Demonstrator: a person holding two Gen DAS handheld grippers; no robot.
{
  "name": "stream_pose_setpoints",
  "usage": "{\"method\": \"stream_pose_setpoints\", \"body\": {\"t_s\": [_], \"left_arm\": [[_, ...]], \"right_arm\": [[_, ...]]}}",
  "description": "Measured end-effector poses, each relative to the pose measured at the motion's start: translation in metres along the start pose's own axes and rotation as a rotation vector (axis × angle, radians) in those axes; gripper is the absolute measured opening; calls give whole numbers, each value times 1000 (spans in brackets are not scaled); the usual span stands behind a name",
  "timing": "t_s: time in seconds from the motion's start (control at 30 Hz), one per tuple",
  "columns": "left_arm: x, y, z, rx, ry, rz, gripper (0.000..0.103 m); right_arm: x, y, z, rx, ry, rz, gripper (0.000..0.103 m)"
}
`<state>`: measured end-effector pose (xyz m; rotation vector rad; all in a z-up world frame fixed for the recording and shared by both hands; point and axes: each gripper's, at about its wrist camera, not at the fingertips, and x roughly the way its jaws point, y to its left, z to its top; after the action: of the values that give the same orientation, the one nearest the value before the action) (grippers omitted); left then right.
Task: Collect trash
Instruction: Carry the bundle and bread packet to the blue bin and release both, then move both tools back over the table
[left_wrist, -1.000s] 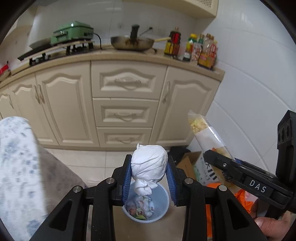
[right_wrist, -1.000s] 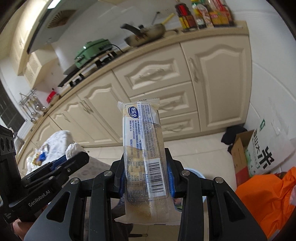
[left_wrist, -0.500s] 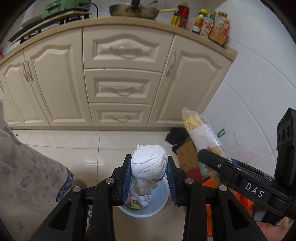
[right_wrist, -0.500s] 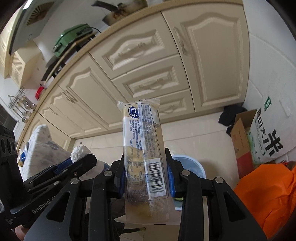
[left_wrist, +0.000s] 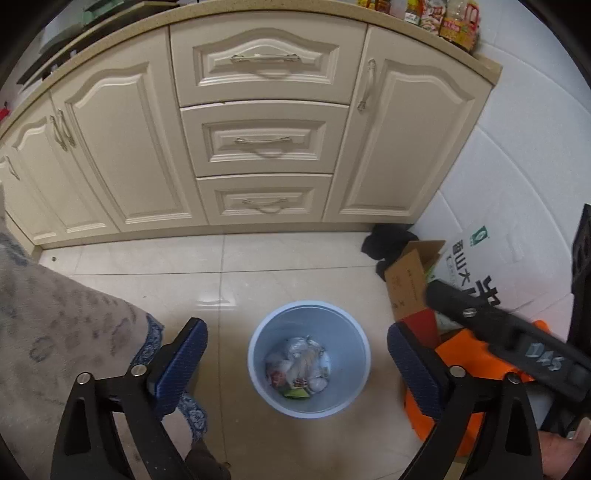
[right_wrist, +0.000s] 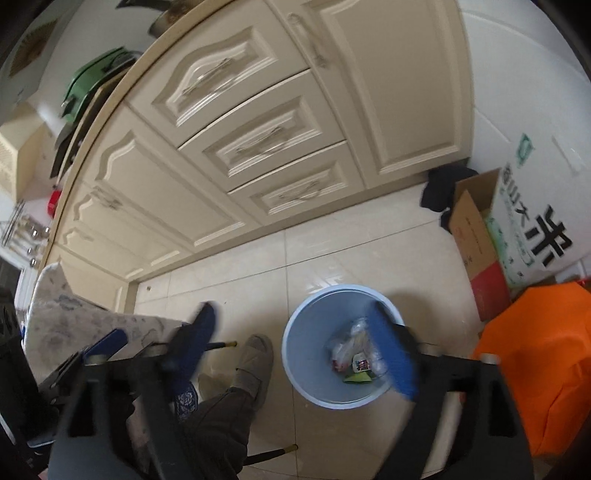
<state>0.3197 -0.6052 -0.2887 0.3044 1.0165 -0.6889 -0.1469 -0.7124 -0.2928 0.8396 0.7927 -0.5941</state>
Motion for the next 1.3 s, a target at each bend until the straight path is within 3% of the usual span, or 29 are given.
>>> {"method": "stream_pose_setpoints", "body": {"t_s": [0.3,0.57,0.97,1.3], "left_arm": [[-50,-3,-16,-14,-56,5,100],[-135,16,-46,-20,-164,-22,102],[-286,82,-123,-65,-334,-38,102],[-400,140,-205,-131,-474,70,102]], "right_arm": [[-40,11,2,21,-67,-8,103],[-91,52,-4,-43,-139,7,103],[-171,138,-28,-169,-244,56,103],[-198,230,-64,-336,-257,143,103]]}}
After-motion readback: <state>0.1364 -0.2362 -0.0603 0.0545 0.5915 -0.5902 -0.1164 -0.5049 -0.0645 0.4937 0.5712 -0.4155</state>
